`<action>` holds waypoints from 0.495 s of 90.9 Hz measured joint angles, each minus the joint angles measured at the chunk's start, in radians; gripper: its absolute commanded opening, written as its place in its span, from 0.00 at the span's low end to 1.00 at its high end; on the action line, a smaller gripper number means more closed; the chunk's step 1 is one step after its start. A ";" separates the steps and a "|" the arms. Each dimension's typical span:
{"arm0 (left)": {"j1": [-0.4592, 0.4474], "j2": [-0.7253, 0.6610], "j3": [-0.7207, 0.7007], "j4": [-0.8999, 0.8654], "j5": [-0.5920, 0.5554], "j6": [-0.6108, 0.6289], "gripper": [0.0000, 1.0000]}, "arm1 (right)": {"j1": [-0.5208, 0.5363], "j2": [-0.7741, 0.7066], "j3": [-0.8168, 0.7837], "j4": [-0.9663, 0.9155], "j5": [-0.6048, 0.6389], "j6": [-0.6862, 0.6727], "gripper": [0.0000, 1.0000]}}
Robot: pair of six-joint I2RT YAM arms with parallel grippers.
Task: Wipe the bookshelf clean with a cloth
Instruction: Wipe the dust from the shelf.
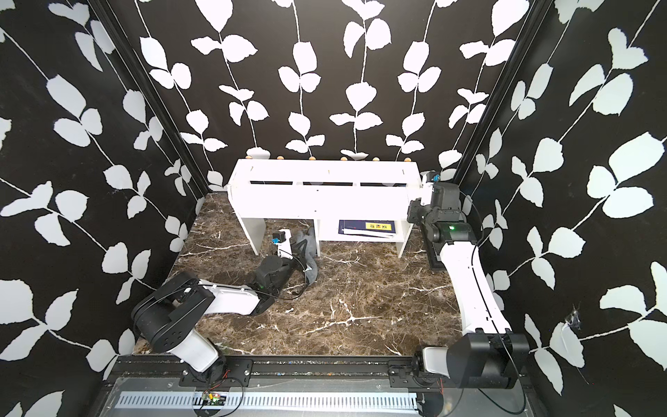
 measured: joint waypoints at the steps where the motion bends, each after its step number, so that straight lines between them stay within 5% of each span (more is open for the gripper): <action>1: 0.000 -0.001 0.000 0.000 -0.004 0.003 0.00 | 0.000 0.000 0.000 0.000 0.000 0.000 0.00; 45: 0.098 -0.192 0.045 -0.129 -0.402 0.190 0.00 | 0.000 -0.001 0.000 0.000 0.000 0.000 0.00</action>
